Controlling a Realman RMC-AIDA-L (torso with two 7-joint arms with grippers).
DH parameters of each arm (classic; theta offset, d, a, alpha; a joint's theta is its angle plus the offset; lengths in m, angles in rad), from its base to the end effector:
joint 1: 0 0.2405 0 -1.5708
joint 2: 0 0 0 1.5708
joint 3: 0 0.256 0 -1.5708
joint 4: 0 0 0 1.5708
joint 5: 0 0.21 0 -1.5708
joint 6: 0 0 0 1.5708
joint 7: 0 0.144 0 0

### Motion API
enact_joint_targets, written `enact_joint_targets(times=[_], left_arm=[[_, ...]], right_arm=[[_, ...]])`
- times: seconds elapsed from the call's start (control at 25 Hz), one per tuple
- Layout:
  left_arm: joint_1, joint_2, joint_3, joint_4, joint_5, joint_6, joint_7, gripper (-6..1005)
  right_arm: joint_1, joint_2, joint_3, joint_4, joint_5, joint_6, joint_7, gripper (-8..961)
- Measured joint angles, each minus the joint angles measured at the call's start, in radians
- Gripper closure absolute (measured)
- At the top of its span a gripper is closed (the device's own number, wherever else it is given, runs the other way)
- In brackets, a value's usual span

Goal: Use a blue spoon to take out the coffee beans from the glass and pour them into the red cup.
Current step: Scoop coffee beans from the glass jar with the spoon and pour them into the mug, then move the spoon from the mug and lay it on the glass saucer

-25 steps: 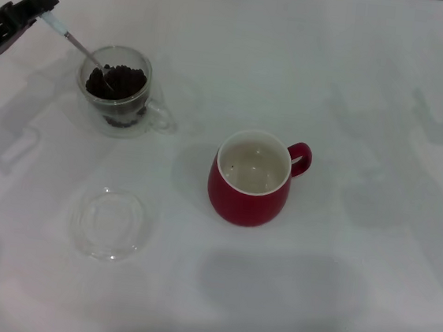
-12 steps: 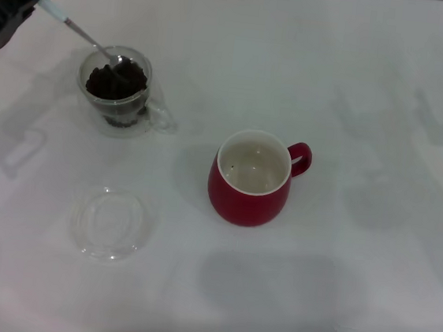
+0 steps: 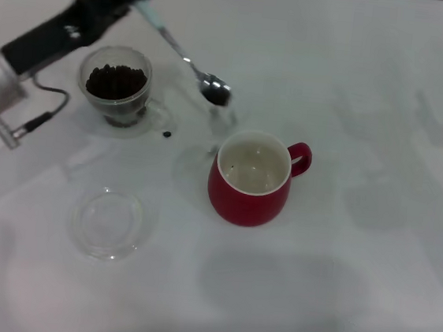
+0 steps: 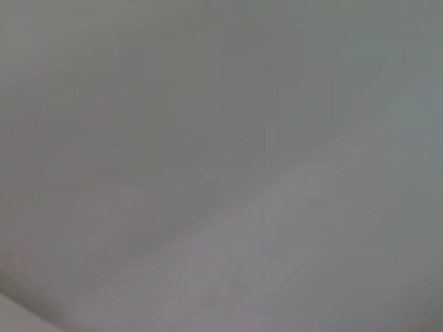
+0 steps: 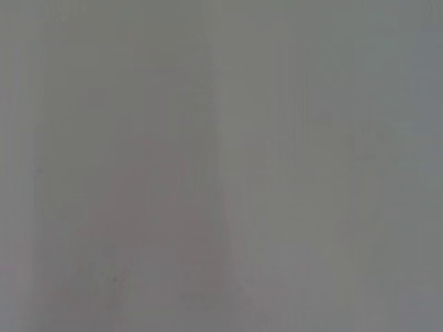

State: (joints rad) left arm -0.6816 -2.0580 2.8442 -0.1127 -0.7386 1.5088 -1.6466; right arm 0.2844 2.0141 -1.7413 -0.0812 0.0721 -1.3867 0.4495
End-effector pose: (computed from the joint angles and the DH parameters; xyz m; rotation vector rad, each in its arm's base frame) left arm -0.2421 0.3461 -0.0301 -2.1193 -1.5249 -1.4774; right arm 0.3646 0.2726 0.0191 -1.6814 0.5730 0.8274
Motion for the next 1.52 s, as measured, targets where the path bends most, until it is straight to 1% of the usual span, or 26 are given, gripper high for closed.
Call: enact_joint_targets(times=[0.04, 0.08, 0.32, 0.44, 0.8, 0.92, 1.0, 1.08, 1.16, 1.24, 1.36, 1.44, 1.48, 1.52], left_arm=[[-0.036, -0.001, 0.0, 0.0, 0.057, -0.001, 0.007, 864], [-0.036, -0.001, 0.0, 0.0, 0.057, -0.001, 0.007, 864], [-0.14, 0.002, 0.0, -0.007, 0.213, -0.01, 0.099, 864], [-0.178, 0.005, 0.0, -0.008, 0.278, -0.016, 0.156, 864], [-0.227, 0.008, -0.001, -0.01, 0.333, -0.013, 0.357, 864], [-0.22, 0.009, -0.009, -0.009, 0.297, 0.015, 0.397, 864], [-0.191, 0.015, -0.013, -0.01, 0.221, 0.065, 0.394, 864], [-0.144, 0.025, -0.013, -0.01, 0.122, 0.127, 0.38, 864], [-0.078, 0.036, -0.013, -0.011, 0.035, 0.185, 0.352, 864], [0.004, 0.051, -0.013, -0.014, -0.038, 0.229, 0.29, 864], [0.115, 0.061, -0.013, -0.033, -0.086, 0.255, 0.181, 864], [0.184, 0.061, -0.012, -0.055, -0.095, 0.258, 0.141, 864], [0.233, 0.06, -0.009, -0.072, -0.096, 0.258, 0.125, 864], [0.26, 0.059, -0.008, -0.08, -0.096, 0.258, 0.12, 864]], right_arm=[[-0.001, 0.0, 0.0, 0.0, 0.0, 0.0, 0.0, 192], [-0.002, 0.0, -0.001, 0.0, -0.001, 0.0, 0.0, 192], [-0.009, 0.0, -0.001, 0.0, -0.006, 0.0, 0.01, 192], [-0.019, 0.0, -0.001, 0.001, -0.007, -0.003, 0.026, 192], [-0.03, 0.0, -0.001, 0.001, -0.006, -0.006, 0.028, 192], [-0.03, 0.0, -0.001, -0.001, -0.006, -0.005, 0.028, 192], [-0.029, 0.0, -0.001, -0.003, -0.007, -0.004, 0.028, 192], [-0.028, 0.0, -0.001, -0.004, -0.007, -0.002, 0.028, 192], [-0.027, 0.0, -0.001, -0.004, -0.004, -0.002, 0.028, 192], [-0.025, 0.0, -0.001, -0.006, -0.003, -0.001, 0.028, 192], [-0.022, 0.0, 0.001, -0.008, -0.002, -0.001, 0.028, 192], [-0.018, 0.0, 0.003, -0.009, -0.002, -0.001, 0.027, 192], [-0.016, 0.0, 0.003, -0.009, -0.002, -0.001, 0.027, 192], [-0.014, 0.0, 0.003, -0.009, -0.002, 0.0, 0.026, 192]])
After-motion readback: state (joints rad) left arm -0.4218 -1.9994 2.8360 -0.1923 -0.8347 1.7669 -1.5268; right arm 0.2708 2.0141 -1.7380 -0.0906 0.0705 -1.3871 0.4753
